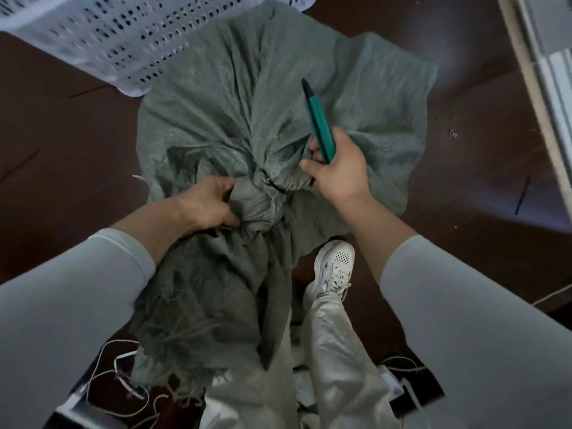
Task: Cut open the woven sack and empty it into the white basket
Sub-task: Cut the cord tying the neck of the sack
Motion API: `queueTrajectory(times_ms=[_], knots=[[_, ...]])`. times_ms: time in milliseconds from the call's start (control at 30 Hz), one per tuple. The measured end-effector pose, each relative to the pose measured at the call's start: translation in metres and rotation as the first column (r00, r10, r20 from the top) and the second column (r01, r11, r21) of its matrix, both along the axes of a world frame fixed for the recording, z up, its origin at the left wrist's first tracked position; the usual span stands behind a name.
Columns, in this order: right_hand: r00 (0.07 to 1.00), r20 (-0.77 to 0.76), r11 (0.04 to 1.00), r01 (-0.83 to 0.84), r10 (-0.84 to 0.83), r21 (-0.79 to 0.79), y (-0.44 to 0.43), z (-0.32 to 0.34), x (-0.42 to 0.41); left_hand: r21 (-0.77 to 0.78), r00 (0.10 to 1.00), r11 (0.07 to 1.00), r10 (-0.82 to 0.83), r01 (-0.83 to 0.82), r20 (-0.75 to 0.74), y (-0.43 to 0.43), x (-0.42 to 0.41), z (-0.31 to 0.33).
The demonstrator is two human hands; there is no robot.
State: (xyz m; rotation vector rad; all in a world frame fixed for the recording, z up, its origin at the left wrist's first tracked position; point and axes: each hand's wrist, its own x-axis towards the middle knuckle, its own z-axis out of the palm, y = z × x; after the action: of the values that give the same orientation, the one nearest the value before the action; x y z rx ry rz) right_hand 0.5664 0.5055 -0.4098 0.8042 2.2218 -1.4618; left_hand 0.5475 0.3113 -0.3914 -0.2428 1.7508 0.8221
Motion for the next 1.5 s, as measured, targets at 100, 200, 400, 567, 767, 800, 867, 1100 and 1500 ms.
queueTrajectory(times_ms=[100,200,400,567,767,800,867,1100,1500], knots=[[0.997,0.0,0.995,0.078,-0.078,-0.054,-0.001,0.002,0.001,-0.003,0.999,0.999,0.041,-0.041,0.0,0.002,0.001,-0.002],[0.996,-0.008,0.991,0.092,-0.093,-0.102,-0.006,0.008,0.006,-0.01,0.975,0.976,0.217,-0.217,0.047,0.011,-0.006,0.002],[0.988,-0.04,0.968,0.137,-0.148,-0.212,-0.003,0.021,0.01,-0.357,0.821,0.919,-0.331,0.169,-0.465,0.041,0.002,0.003],[0.98,-0.104,0.969,0.145,-0.168,-0.197,0.01,0.027,-0.003,-0.16,0.964,0.985,-0.101,0.063,-0.247,0.033,0.005,-0.008],[0.972,-0.062,0.966,0.218,-0.228,-0.137,0.014,0.007,-0.02,0.109,0.985,0.982,0.164,-0.157,-0.061,0.025,-0.006,0.002],[0.977,-0.06,0.974,0.195,-0.203,-0.117,0.013,0.003,-0.023,0.127,0.984,0.977,0.177,-0.172,-0.03,0.024,-0.007,0.003],[0.986,-0.051,0.984,0.155,-0.16,-0.092,0.011,-0.002,-0.029,0.136,0.977,0.968,0.21,-0.211,0.021,0.021,-0.007,0.005],[0.967,-0.024,0.965,0.253,-0.252,0.067,0.001,0.001,-0.008,0.007,0.976,0.991,0.131,-0.132,-0.175,0.034,0.012,0.015],[0.9,0.319,0.935,0.342,-0.296,-0.097,-0.02,0.031,0.057,0.081,0.951,0.995,0.081,-0.059,-0.297,0.085,0.112,0.035]])
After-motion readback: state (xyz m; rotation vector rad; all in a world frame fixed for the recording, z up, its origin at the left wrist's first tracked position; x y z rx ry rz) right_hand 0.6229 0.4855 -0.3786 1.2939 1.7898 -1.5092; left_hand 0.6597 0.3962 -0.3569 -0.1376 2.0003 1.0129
